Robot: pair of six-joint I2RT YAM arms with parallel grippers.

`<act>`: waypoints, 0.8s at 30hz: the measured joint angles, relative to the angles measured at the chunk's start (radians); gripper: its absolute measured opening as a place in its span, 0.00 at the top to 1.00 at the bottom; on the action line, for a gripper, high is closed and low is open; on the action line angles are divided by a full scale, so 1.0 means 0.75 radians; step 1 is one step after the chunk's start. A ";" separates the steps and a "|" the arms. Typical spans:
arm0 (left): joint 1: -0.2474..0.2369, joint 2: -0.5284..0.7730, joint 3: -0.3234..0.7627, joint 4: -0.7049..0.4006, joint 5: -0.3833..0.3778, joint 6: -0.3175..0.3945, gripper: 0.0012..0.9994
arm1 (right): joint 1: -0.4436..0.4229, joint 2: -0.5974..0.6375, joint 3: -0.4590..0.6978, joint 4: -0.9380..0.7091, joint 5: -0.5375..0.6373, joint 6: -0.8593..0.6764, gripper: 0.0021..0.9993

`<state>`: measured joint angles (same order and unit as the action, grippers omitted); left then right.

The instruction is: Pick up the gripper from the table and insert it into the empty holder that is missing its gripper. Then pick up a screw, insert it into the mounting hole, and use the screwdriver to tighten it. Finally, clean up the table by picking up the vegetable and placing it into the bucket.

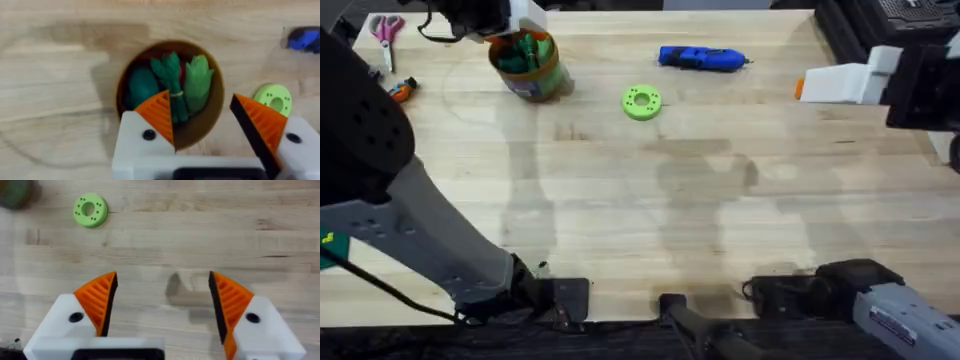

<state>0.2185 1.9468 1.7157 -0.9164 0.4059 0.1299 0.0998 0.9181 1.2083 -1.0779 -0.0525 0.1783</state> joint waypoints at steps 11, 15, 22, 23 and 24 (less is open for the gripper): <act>0.000 -0.303 0.082 -0.397 0.019 0.182 0.22 | 0.000 0.000 0.000 -0.034 0.000 0.000 0.01; 0.000 -0.512 0.104 -0.550 -0.027 0.240 0.24 | 0.000 0.000 0.000 -0.034 -0.001 0.000 0.01; 0.000 -0.826 0.105 -0.807 -0.121 0.276 0.24 | 0.000 0.000 0.000 -0.034 -0.001 0.000 0.01; 0.000 -0.851 0.105 -0.824 -0.125 0.276 0.24 | 0.000 0.000 0.000 -0.034 -0.001 0.000 0.01; 0.000 -0.875 0.105 -0.840 -0.129 0.277 0.24 | 0.000 0.000 0.000 -0.034 -0.001 0.000 0.01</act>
<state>0.2184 1.2903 1.7947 -1.5465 0.3092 0.3374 0.0998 0.9184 1.2083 -1.1030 -0.0528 0.1783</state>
